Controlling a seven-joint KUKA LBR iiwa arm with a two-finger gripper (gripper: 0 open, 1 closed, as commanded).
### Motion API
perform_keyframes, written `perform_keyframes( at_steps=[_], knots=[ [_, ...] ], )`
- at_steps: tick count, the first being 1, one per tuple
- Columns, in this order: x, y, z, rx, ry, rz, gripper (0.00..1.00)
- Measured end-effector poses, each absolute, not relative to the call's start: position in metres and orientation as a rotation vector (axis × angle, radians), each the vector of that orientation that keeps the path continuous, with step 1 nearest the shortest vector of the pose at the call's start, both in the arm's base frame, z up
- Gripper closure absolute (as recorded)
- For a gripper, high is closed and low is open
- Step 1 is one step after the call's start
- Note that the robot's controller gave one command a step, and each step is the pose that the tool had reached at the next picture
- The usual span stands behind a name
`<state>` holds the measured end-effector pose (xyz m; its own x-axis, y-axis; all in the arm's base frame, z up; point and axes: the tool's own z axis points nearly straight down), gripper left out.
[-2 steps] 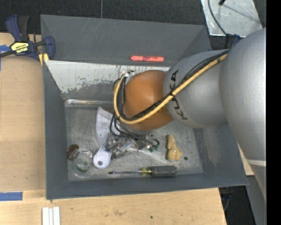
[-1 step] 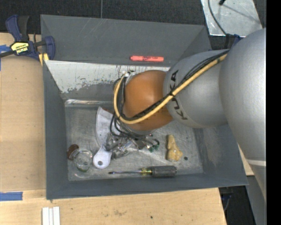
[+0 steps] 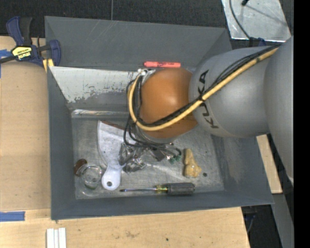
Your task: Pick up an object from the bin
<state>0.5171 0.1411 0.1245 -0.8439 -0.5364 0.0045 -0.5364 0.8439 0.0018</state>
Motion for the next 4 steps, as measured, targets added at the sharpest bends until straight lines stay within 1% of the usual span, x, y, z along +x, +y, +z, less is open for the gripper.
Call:
perform_keyframes(
  at_steps=[1, 2, 3, 4],
  knots=[
    [0.54, 0.164, 0.137, 0.783, -3.047, -0.002, 0.0],
    [0.54, 0.164, 0.137, 0.781, -3.048, -0.002, 0.0],
    [0.53, 0.165, 0.125, 0.891, -3.022, 0.001, 0.0],
    [0.512, 0.167, 0.079, 1.256, -2.915, 0.006, 1.0]
  ],
)
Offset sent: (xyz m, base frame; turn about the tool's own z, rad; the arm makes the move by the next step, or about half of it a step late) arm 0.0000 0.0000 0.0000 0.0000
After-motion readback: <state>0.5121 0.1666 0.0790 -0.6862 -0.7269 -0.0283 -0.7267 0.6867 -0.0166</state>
